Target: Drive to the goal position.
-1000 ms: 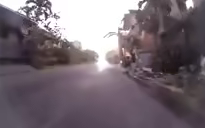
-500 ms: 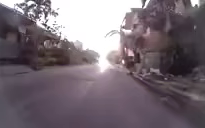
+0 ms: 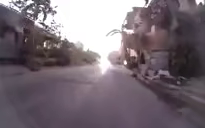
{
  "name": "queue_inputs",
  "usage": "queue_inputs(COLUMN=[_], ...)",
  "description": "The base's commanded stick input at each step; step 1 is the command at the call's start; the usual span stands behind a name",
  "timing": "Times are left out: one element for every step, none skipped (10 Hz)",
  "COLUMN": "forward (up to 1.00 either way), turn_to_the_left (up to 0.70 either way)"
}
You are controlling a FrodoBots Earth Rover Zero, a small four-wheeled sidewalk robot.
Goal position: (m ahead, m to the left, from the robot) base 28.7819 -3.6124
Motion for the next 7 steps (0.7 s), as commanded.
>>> queue_inputs(forward=[1.00,1.00,1.00,1.00,1.00,1.00,1.00], turn_to_the_left=[0.00,0.00,0.00,0.00,0.00,0.00,0.00])
